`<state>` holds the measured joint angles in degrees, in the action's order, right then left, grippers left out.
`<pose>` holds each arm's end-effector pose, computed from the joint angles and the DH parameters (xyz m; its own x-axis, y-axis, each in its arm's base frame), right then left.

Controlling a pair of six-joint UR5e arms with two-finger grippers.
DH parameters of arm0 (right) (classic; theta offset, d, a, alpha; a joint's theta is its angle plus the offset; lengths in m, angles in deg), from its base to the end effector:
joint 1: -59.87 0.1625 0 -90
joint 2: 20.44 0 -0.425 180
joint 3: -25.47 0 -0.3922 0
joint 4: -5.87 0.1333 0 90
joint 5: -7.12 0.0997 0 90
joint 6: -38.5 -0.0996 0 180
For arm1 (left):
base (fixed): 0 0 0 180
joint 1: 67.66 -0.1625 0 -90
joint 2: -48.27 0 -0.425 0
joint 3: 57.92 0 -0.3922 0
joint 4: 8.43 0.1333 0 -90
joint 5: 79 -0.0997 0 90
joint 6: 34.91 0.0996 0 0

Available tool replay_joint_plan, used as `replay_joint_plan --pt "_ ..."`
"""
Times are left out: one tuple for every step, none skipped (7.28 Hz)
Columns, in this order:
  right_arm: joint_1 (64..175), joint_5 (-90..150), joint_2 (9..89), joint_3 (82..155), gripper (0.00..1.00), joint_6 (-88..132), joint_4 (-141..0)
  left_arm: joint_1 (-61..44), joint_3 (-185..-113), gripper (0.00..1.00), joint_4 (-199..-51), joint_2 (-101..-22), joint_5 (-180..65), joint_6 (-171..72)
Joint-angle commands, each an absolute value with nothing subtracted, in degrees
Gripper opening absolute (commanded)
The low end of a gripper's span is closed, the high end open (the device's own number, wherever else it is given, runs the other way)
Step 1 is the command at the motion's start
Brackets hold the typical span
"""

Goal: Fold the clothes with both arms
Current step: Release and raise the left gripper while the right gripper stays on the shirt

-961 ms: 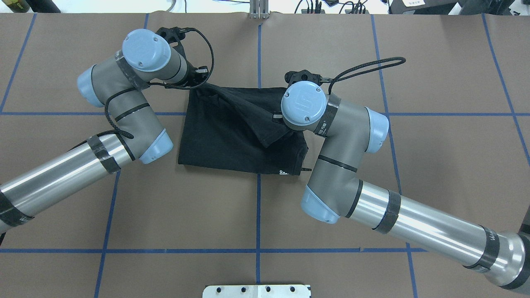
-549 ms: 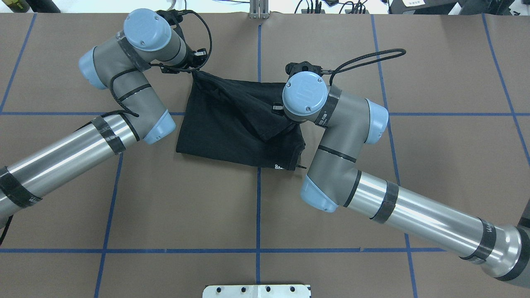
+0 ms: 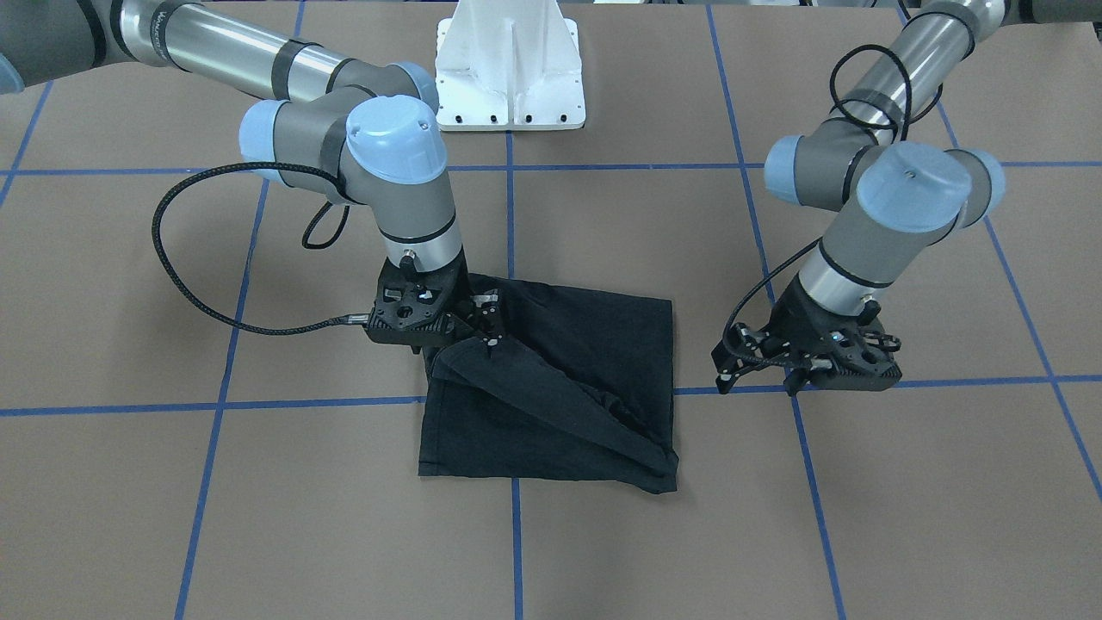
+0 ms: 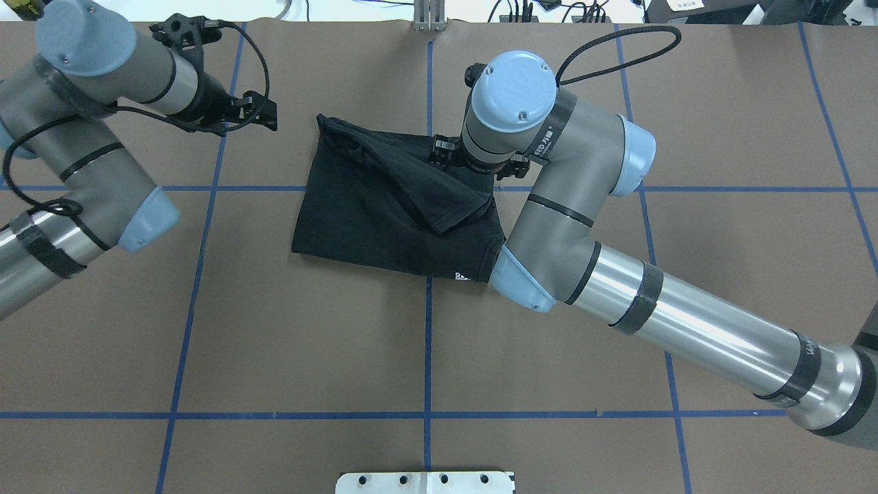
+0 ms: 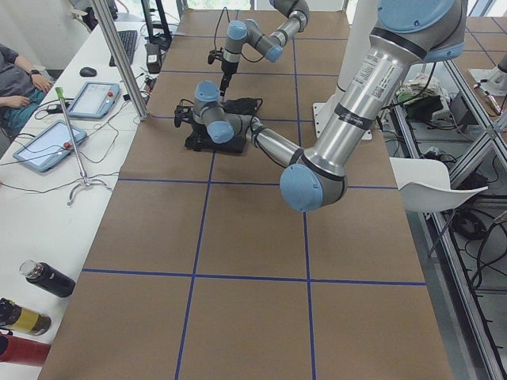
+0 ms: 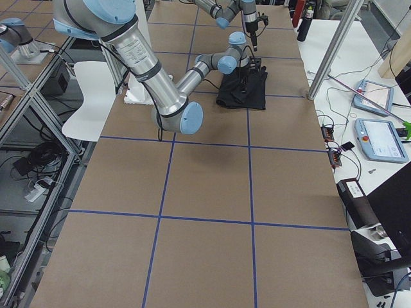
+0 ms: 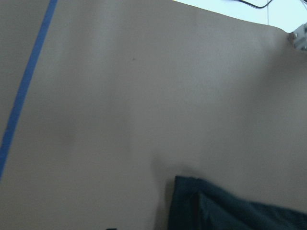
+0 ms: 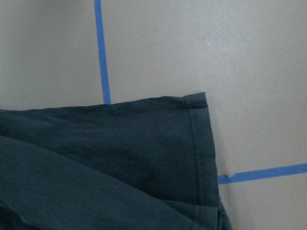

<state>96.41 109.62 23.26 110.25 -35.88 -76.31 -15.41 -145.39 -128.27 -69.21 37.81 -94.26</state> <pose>-0.5294 -0.5314 0.1872 0.6299 0.1396 0.7640 -0.2914 0.9543 0.0659 0.3475 -0.5932 0.3439 0.5484 0.0349 -0.8355 0.2331 0.9532 0.1928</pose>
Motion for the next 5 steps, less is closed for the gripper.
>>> replay_joint_plan --pt "91.10 104.37 19.22 109.68 1.00 -35.42 -80.32 -15.19 -148.18 1.00 -128.41 -66.08 38.25 -92.30" --pt "88.63 99.11 17.11 109.23 0.99 -33.15 -83.22 -15.19 -148.18 1.00 -128.41 -65.99 38.25 -92.39" --pt "87.82 96.88 15.17 105.84 0.99 -27.04 -83.94 -15.19 -148.18 1.00 -128.41 -65.99 38.25 -92.39" --pt "87.03 92.85 10.89 99.02 0.98 -22.63 -83.86 -15.19 -148.36 1.00 -128.41 -65.99 38.33 -92.39" --pt "86.76 90.55 8.24 93.81 0.98 -17.97 -83.95 -15.10 -149.14 1.00 -128.23 -65.99 38.60 -92.48"
